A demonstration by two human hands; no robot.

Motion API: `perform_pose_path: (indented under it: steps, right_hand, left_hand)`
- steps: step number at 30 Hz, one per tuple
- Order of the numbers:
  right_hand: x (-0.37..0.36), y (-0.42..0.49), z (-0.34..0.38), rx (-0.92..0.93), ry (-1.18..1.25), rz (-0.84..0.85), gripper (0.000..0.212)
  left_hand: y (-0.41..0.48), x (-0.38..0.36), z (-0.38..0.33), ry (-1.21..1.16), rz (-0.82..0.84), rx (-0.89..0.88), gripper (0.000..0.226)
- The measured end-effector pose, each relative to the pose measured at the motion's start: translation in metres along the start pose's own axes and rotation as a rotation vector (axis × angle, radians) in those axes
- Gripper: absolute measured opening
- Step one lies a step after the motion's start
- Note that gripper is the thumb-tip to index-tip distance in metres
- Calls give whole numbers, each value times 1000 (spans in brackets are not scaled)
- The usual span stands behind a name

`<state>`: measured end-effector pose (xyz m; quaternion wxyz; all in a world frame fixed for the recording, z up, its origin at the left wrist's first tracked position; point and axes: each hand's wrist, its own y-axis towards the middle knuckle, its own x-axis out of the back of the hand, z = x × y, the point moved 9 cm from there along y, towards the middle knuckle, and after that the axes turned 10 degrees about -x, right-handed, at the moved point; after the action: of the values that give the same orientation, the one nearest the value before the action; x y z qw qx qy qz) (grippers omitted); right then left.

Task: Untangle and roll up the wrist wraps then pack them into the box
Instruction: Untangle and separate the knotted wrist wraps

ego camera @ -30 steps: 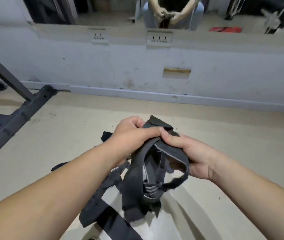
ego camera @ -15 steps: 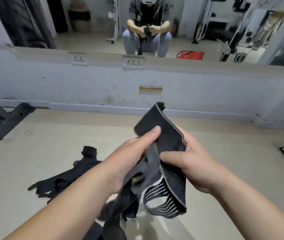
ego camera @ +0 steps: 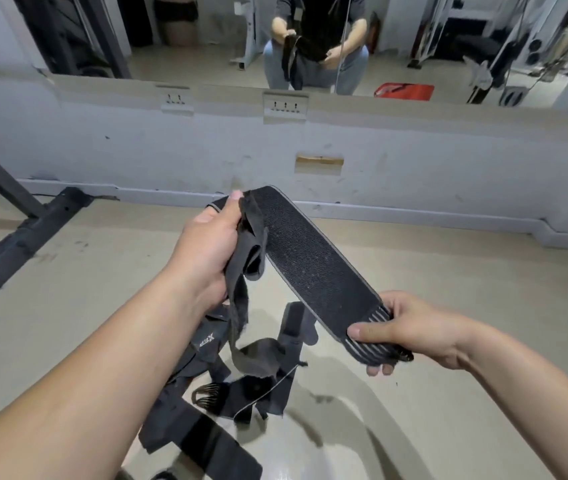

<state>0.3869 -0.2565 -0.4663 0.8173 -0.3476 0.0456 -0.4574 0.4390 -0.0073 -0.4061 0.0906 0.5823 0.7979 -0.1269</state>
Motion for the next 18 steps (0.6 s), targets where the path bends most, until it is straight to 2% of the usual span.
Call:
perform_pose_path:
  steps: [2,5,7,9,11,14,16,18]
  right_hand:
    - [9,6,-5,-28,24,-52,5]
    - [25,13,-16,-78,206,-114,27]
    - [33,15,-23,-76,247,-165,33]
    - [35,14,-28,-90,72,-221,44]
    - [30,13,-24,-64,77,-205,58]
    - [3,9,9,45,391,30,77]
    - [-11,1,33,95,557,176,84]
    - [-16,-4,42,61,592,189,79]
  left_hand:
    - [2,6,1,10,-66,-24,28]
    - [8,22,-4,39,-172,-52,29]
    - [12,27,-4,132,-125,-38,41]
    - [9,15,8,189,55,19,64]
    - [-12,-11,22,239,283,88,74]
    - [-53,-51,40,285,572,129,46]
    - [-77,-72,45,269,738,125,36]
    - [-93,-84,46,282,839,86,31]
